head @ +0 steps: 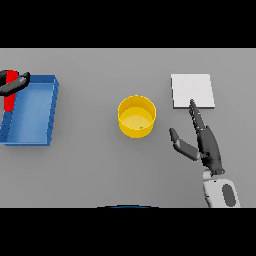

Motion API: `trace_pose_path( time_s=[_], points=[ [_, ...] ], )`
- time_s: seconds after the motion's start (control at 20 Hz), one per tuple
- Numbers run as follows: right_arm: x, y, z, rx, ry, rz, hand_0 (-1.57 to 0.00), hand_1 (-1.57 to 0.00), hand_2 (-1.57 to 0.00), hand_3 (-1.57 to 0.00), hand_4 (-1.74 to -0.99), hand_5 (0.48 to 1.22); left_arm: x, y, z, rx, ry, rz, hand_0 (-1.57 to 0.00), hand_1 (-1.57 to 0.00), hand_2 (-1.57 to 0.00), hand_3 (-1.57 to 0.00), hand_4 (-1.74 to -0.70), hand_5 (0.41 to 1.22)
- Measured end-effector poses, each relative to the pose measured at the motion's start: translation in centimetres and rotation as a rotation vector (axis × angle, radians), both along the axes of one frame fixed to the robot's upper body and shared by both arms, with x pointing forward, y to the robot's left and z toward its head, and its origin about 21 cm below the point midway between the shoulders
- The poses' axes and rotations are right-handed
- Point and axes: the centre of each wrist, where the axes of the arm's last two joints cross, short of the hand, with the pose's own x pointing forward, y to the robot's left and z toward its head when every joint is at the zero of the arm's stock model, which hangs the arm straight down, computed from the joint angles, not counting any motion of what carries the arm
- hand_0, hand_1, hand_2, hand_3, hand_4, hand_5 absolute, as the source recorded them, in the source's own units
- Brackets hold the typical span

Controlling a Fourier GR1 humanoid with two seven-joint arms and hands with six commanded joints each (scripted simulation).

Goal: Pick up the red beaker and tilt it to pour out 1 green nut into yellow bowl. Pick up the yellow bowl and place it on the metallic measuring scale.

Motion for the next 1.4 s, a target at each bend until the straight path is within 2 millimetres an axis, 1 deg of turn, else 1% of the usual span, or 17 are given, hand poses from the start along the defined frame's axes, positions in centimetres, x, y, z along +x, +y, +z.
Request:
trace_pose_path(
  time_s=[0.1,0.2,0.25,0.35,0.4,0.45,0.55,0.6,0.65,0.7,0.85,0.9,1.1,1.2,1.3,1.35,1.4],
  points=[
    [0.0,-0.1,0.1,-0.028,-0.006,-0.012,0.00,0.00,0.00,0.00,-1.157,0.665,0.4,-0.3,-0.7,0.049,0.048,0.008,-0.20,-0.18,-0.17,-0.18,-0.81,0.627],
    [0.0,-0.1,0.0,-0.040,-0.008,-0.017,0.00,0.00,0.00,0.00,-1.157,0.665,0.3,-0.4,-1.4,0.087,0.037,0.005,-0.13,-0.11,-0.11,-0.11,-0.79,0.627],
    [-0.1,-0.1,-0.2,-0.044,-0.006,-0.013,0.00,0.00,0.00,0.00,-1.154,0.657,0.4,-0.5,-1.4,0.091,0.025,0.005,-0.10,-0.09,-0.09,-0.09,-0.78,0.631],
    [0.3,0.4,0.3,-0.054,0.006,-0.022,0.00,0.00,0.00,0.00,-1.131,0.631,0.5,-0.8,-1.4,0.085,-0.016,-0.007,-0.06,-0.06,-0.06,-0.06,-0.78,0.633],
    [0.3,0.3,0.3,-0.105,0.038,-0.047,0.00,0.00,0.00,0.00,-1.115,0.638,0.6,-0.6,-0.8,0.070,-0.048,-0.011,-0.05,-0.05,-0.04,-0.05,-0.78,0.635],
    [0.3,0.3,0.7,-0.128,0.017,-0.019,0.00,0.00,0.00,0.00,-1.087,0.649,0.7,-0.8,-0.7,0.056,-0.069,-0.014,-0.04,-0.04,-0.03,-0.04,-0.78,0.644],
    [1.5,0.3,1.5,-0.204,-0.015,0.078,0.00,0.00,0.00,0.00,-1.088,0.665,0.7,-0.8,-0.6,0.016,-0.095,-0.024,-0.03,-0.02,-0.02,-0.02,-0.79,0.657],
    [1.8,0.0,2.1,-0.262,-0.028,0.133,0.00,0.00,0.00,0.00,-1.103,0.662,0.5,-0.9,-0.8,0.000,-0.104,-0.027,-0.02,-0.02,-0.02,-0.02,-0.80,0.661],
    [2.1,0.1,2.0,-0.353,-0.009,0.161,0.00,0.00,0.00,0.00,-1.122,0.649,0.4,-1.4,-1.0,-0.010,-0.108,-0.033,-0.02,-0.01,-0.01,-0.01,-0.80,0.666],
    [2.9,0.0,2.7,-0.455,-0.016,0.173,0.00,0.00,0.00,0.00,-1.128,0.637,0.3,-1.6,-1.0,-0.009,-0.110,-0.037,-0.01,-0.01,-0.01,-0.01,-0.80,0.673],
    [4.6,1.1,3.7,-0.675,-0.080,0.277,0.00,0.00,0.00,0.00,-1.142,0.627,0.1,-1.8,-0.9,-0.015,-0.101,-0.040,-0.01,-0.01,-0.01,-0.01,-0.81,0.687],
    [5.4,1.7,4.4,-0.753,-0.095,0.320,0.00,0.00,0.00,0.00,-1.150,0.630,0.1,-1.9,-1.3,-0.023,-0.084,-0.034,0.00,0.00,0.00,0.00,-0.81,0.688],
    [7.2,3.3,6.3,-0.968,-0.182,0.496,0.00,0.00,0.00,0.00,-1.167,0.639,-0.1,-1.7,-1.4,-0.026,-0.092,-0.036,0.00,0.00,0.00,0.00,-0.81,0.687],
    [7.9,4.1,6.1,-1.051,-0.186,0.561,0.00,0.00,0.00,0.00,-1.161,0.643,0.0,-1.7,-1.0,-0.022,-0.095,-0.043,0.00,0.00,0.00,0.00,-0.80,0.691],
    [8.6,4.7,5.4,-1.115,-0.184,0.608,0.00,0.00,0.00,0.00,-1.153,0.639,-0.4,-1.3,-1.0,-0.018,-0.095,-0.047,0.00,0.00,0.00,0.00,-0.81,0.695],
    [9.0,4.9,5.6,-1.139,-0.188,0.638,0.00,0.00,0.00,0.00,-1.154,0.639,-0.6,-1.2,-1.2,-0.021,-0.088,-0.045,0.00,0.00,0.00,0.00,-0.81,0.695],
    [9.4,5.0,5.3,-1.161,-0.194,0.664,0.00,0.00,0.00,0.00,-1.156,0.642,-0.3,-1.3,-1.0,-0.020,-0.086,-0.038,0.00,0.00,0.00,0.00,-0.81,0.695]
  ],
)
